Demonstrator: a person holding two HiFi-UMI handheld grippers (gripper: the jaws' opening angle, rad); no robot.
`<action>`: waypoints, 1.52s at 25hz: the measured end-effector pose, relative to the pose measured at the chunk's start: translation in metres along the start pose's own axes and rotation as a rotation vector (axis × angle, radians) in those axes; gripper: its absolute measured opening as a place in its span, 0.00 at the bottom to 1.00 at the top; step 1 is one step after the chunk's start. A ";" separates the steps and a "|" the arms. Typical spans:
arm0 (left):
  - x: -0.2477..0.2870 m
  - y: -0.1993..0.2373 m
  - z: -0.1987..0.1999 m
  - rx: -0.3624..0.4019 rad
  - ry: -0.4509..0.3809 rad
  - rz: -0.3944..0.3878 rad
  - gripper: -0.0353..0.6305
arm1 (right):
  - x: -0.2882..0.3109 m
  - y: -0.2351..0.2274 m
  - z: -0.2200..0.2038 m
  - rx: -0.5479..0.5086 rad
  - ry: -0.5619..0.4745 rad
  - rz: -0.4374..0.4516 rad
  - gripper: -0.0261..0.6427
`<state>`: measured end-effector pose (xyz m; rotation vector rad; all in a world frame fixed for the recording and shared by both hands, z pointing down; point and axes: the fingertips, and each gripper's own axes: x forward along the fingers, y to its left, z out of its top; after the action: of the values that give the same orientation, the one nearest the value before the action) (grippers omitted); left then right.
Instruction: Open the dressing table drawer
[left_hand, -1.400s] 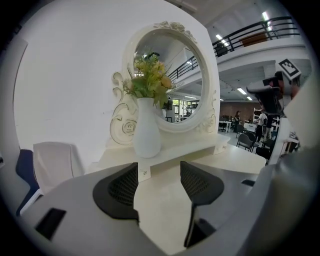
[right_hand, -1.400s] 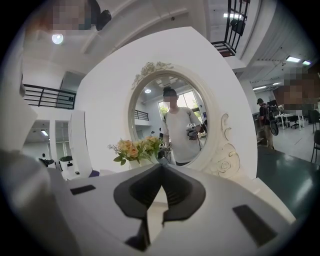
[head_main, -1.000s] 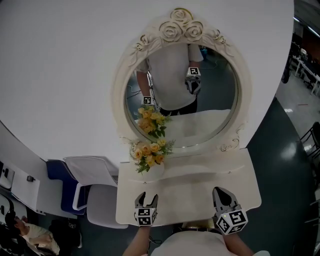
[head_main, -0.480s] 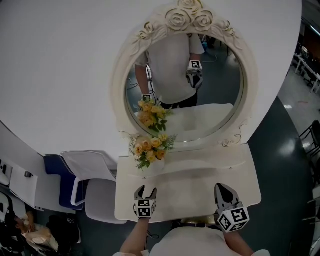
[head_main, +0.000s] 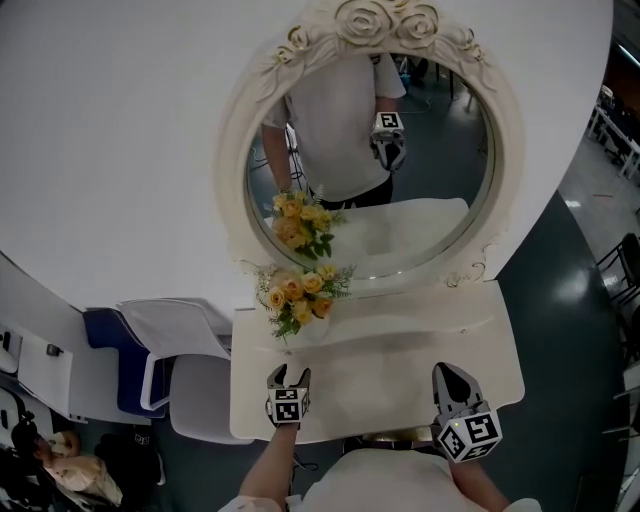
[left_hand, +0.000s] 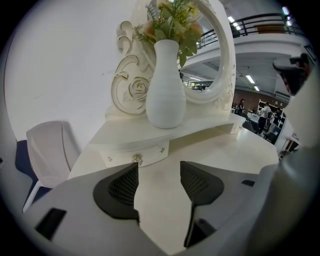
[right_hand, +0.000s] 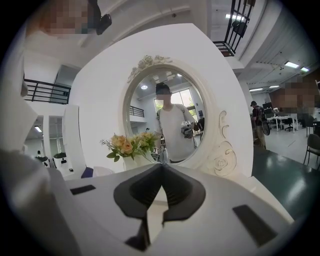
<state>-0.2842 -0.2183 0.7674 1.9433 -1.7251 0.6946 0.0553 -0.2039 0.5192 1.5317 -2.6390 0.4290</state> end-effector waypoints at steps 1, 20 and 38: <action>0.002 0.001 0.000 0.000 0.003 0.001 0.46 | 0.000 -0.001 0.000 0.001 0.000 -0.004 0.05; 0.038 0.034 -0.011 -0.128 0.078 0.031 0.45 | -0.003 -0.008 -0.005 -0.002 0.018 -0.081 0.05; 0.055 0.052 -0.010 -0.157 0.096 0.048 0.43 | -0.008 -0.010 -0.010 0.012 0.025 -0.126 0.05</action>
<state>-0.3313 -0.2599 0.8098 1.7406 -1.7183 0.6380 0.0669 -0.1994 0.5291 1.6729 -2.5081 0.4518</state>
